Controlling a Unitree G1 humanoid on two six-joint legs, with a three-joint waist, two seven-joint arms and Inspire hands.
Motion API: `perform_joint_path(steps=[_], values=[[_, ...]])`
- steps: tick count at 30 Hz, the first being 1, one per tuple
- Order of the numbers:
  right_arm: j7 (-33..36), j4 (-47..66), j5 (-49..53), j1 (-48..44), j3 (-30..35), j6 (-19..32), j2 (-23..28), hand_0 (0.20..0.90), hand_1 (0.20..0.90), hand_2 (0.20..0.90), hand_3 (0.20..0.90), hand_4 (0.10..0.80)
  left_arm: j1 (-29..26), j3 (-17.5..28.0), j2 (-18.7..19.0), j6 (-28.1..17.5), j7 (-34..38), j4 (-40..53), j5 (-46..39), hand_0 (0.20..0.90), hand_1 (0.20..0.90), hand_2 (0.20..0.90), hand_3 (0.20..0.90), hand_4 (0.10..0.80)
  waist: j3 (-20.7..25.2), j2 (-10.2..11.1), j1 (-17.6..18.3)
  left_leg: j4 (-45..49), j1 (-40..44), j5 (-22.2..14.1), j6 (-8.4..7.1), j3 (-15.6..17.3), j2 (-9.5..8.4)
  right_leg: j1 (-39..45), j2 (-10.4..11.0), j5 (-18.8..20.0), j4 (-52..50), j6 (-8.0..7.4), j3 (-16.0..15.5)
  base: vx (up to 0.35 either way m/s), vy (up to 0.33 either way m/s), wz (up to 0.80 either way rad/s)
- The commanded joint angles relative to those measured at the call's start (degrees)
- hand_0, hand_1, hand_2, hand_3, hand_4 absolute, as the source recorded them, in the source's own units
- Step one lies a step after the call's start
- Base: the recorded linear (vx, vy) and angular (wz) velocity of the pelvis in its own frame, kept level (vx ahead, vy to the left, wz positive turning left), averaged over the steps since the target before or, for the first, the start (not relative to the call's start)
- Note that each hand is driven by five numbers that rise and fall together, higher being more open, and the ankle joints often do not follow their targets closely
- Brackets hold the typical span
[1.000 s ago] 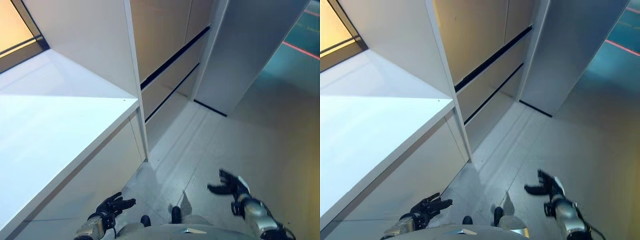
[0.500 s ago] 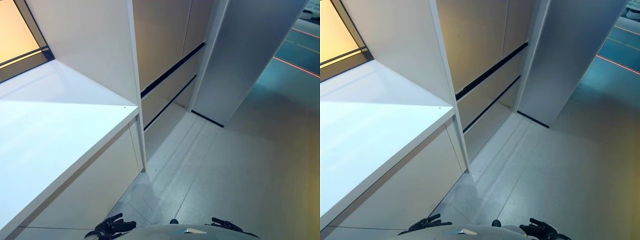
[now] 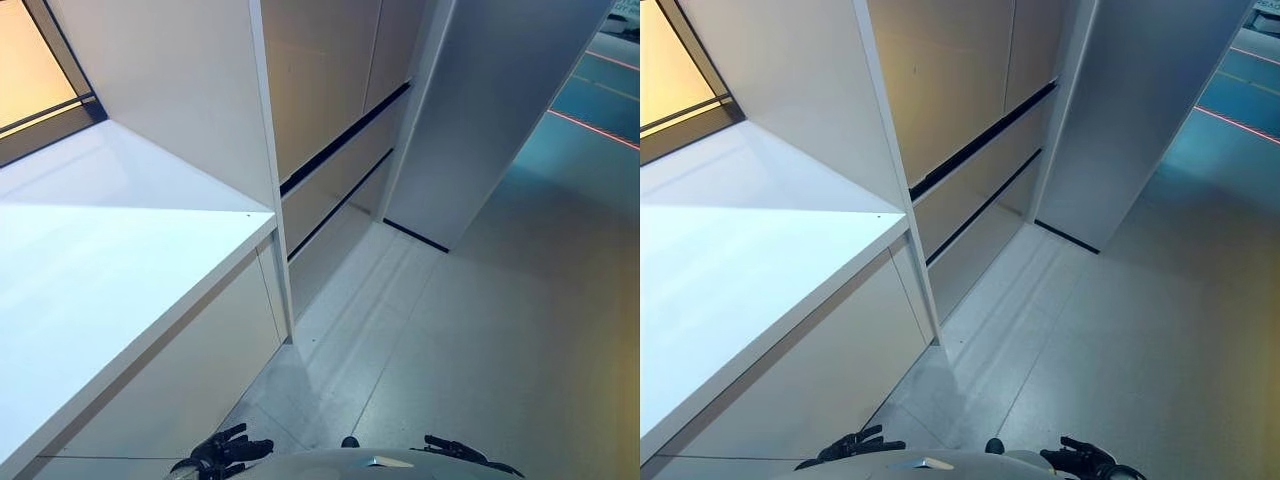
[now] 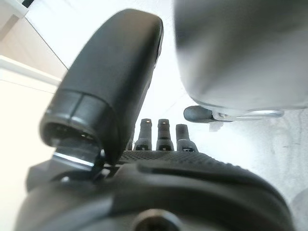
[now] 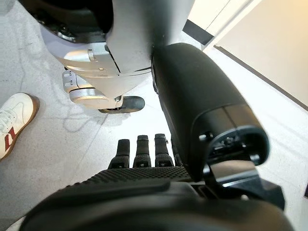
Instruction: Put drinks into fridge and close the fridge
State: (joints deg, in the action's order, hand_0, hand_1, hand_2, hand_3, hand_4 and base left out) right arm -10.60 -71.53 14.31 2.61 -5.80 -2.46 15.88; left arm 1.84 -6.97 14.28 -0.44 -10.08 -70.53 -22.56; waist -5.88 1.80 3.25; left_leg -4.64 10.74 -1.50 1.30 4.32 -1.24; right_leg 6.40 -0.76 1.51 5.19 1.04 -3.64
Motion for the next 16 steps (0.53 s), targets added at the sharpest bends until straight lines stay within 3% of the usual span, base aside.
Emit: perform_joint_path(steps=[1, 16], values=[[-2.68, -1.78, -1.6, -0.51, -2.49, -0.29, -0.46, 0.9, 0.9, 0.9, 0.9, 0.8, -2.84, -0.41, -0.21, -1.74, 0.24, -0.85, -0.84, 0.9, 0.9, 0.9, 0.9, 0.8, -0.2, -0.01, -0.07, 1.65, -3.32, -2.81, 0.03, 1.15, -0.28, -1.25, 1.59, -2.21, -2.93, -4.95, -0.69, 0.0, 0.0, 0.0], [-3.13, -2.48, -1.74, -0.34, -2.2, 0.05, -0.28, 0.9, 0.9, 0.9, 0.9, 0.8, -2.72, 0.18, 0.22, -1.31, 1.49, -1.25, 0.32, 0.9, 0.9, 0.9, 0.9, 0.8, -0.37, 0.04, -0.35, 1.44, -3.04, -3.0, -0.01, 0.47, -0.48, -1.03, 1.62, -2.49, -3.03, -5.13, -0.91, 0.0, 0.0, 0.0]])
